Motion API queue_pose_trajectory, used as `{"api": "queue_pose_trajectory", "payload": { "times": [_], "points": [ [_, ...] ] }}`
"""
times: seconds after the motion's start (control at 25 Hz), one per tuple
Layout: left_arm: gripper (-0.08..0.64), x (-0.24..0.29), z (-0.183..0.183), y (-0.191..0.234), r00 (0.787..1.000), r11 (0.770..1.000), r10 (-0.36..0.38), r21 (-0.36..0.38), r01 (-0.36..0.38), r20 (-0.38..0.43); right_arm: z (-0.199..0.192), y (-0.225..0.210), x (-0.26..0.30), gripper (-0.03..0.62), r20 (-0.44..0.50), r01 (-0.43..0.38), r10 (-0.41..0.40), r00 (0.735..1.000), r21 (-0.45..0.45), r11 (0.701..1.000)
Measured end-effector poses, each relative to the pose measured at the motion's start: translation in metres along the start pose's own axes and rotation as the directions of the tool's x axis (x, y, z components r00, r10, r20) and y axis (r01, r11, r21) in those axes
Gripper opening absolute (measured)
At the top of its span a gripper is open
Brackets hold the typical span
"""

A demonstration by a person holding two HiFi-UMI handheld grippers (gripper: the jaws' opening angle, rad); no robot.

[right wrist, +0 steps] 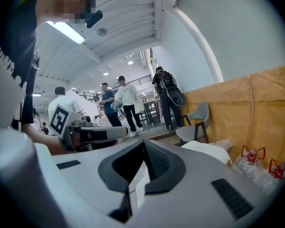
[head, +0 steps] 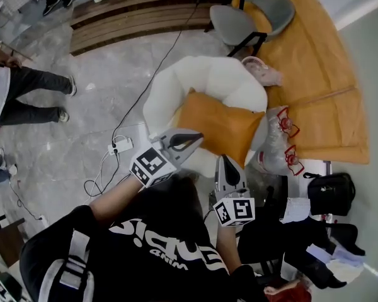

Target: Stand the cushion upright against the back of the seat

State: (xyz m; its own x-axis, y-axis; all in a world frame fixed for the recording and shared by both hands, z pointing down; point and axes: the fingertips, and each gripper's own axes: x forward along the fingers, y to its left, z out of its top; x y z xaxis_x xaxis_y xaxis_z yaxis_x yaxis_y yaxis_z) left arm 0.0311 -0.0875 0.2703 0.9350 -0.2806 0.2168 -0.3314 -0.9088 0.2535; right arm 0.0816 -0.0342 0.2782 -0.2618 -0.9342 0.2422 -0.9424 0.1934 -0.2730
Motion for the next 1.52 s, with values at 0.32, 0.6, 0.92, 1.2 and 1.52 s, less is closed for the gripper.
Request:
{"api": "queue_pose_trajectory", "payload": {
  "times": [0.32, 0.6, 0.92, 1.2, 1.52],
  "points": [
    [0.008, 0.053, -0.031, 0.031, 0.999, 1.000, 0.004, -0.007, -0.004, -0.033, -0.034, -0.050, 0.030, 0.020, -0.043, 0.006, -0.004, 0.999, 0.044, 0.999],
    [0.008, 0.097, -0.095, 0.064, 0.993, 1.000, -0.005, -0.004, 0.004, -0.117, -0.097, -0.095, 0.053, 0.020, -0.103, 0.057, -0.045, 0.994, 0.116, 0.992],
    [0.008, 0.160, -0.192, 0.091, 0.972, 0.998, -0.056, 0.018, 0.062, -0.229, -0.205, -0.152, 0.075, 0.020, -0.178, 0.147, -0.105, 0.978, 0.241, 0.959],
    [0.008, 0.202, -0.263, 0.120, 0.962, 0.997, -0.063, 0.033, 0.074, -0.265, -0.273, -0.191, 0.097, 0.020, -0.216, 0.202, -0.146, 0.966, 0.266, 0.943],
    [0.010, 0.253, -0.353, 0.154, 0.927, 0.988, -0.045, 0.120, 0.096, -0.372, -0.370, -0.225, 0.125, 0.025, -0.252, 0.246, -0.151, 0.956, 0.401, 0.882]
  ]
}}
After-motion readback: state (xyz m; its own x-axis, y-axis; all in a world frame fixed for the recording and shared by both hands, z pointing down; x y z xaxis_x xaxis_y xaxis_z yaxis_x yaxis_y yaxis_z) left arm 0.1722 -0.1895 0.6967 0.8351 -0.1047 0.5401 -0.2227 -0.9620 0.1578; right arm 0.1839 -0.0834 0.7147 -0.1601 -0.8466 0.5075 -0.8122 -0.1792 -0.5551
